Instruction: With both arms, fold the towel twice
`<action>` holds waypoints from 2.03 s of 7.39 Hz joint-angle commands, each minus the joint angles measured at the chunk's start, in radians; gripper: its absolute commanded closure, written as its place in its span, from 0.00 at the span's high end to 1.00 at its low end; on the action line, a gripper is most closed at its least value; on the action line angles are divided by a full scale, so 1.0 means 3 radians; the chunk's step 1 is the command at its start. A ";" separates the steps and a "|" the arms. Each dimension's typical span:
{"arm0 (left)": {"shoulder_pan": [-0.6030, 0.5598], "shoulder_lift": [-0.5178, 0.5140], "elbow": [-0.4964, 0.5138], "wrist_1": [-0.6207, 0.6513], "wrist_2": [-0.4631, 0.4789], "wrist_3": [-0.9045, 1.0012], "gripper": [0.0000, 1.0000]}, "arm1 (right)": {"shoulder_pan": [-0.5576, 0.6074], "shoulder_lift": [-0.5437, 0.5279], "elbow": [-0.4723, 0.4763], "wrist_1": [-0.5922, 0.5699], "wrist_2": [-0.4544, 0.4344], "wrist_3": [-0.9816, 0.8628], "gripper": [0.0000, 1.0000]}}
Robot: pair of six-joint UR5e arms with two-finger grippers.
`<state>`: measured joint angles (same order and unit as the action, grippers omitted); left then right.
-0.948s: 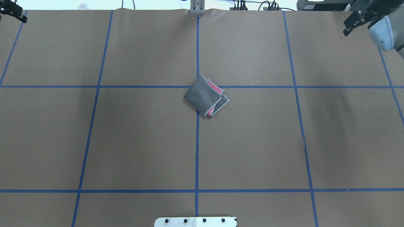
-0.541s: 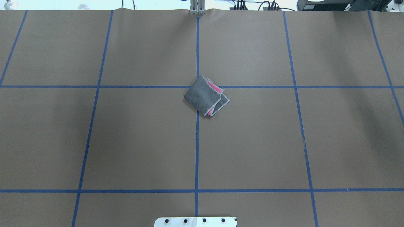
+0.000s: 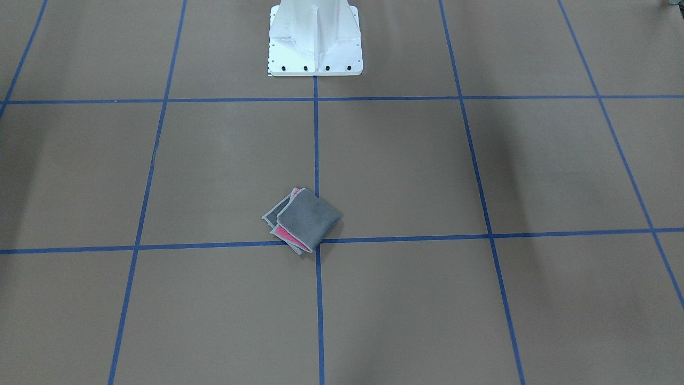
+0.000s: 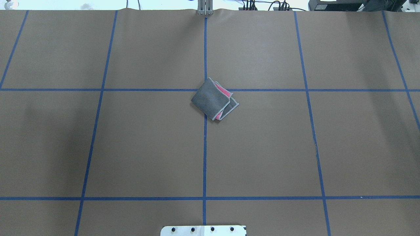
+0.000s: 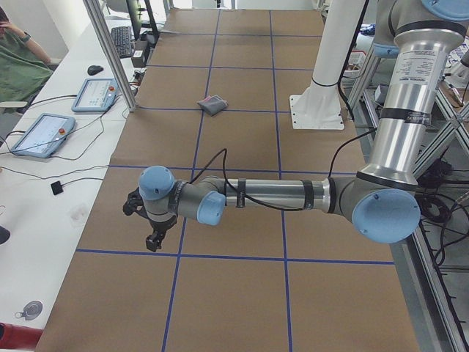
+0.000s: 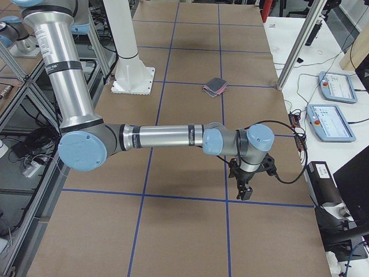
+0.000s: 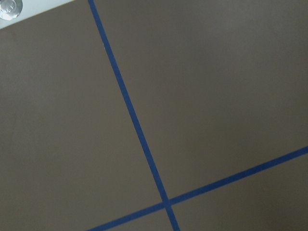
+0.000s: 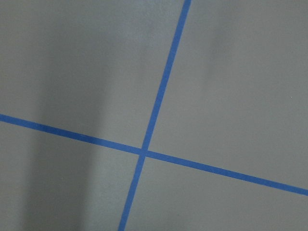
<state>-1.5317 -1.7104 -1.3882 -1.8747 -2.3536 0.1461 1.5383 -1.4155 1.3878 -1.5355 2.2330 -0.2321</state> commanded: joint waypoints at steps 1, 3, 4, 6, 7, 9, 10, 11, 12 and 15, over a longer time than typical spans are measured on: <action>-0.0028 0.0220 -0.0228 -0.0041 0.0002 -0.0011 1.00 | 0.0006 -0.0398 0.0189 0.0204 0.0118 0.0200 1.00; -0.0054 0.0693 -0.1227 0.0742 0.0012 -0.0012 1.00 | 0.0006 -0.0619 0.0557 0.0194 0.0140 0.0751 1.00; -0.0059 0.0903 -0.1480 0.0884 0.0032 -0.0001 1.00 | 0.0006 -0.0640 0.0589 0.0194 0.0145 0.0758 1.00; -0.0095 0.0971 -0.1519 0.0905 0.0780 0.0004 1.00 | 0.0006 -0.0640 0.0594 0.0194 0.0150 0.0758 1.00; -0.0079 0.0982 -0.1478 0.0911 0.0698 -0.0027 1.00 | 0.0006 -0.0645 0.0595 0.0189 0.0206 0.0763 1.00; -0.0044 0.0967 -0.1412 0.0875 0.0269 -0.0037 1.00 | 0.0006 -0.0651 0.0595 0.0194 0.0375 0.0769 1.00; -0.0033 0.0961 -0.1386 0.0865 0.0267 -0.0032 1.00 | 0.0006 -0.0666 0.0595 0.0194 0.0380 0.0764 1.00; -0.0033 0.0951 -0.1355 0.0870 0.0267 -0.0027 1.00 | 0.0006 -0.0671 0.0595 0.0199 0.0380 0.0763 1.00; -0.0018 0.0931 -0.1259 0.0855 0.0262 -0.0002 1.00 | 0.0006 -0.0671 0.0590 0.0199 0.0385 0.0763 1.00; 0.0003 0.0900 -0.1253 0.0849 0.0262 0.0004 1.00 | 0.0006 -0.0696 0.0584 0.0204 0.0370 0.0763 1.00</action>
<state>-1.5320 -1.4385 -1.7650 -1.6194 -2.2743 0.1466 1.5401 -1.6186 1.5638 -1.4744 2.3439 -0.0031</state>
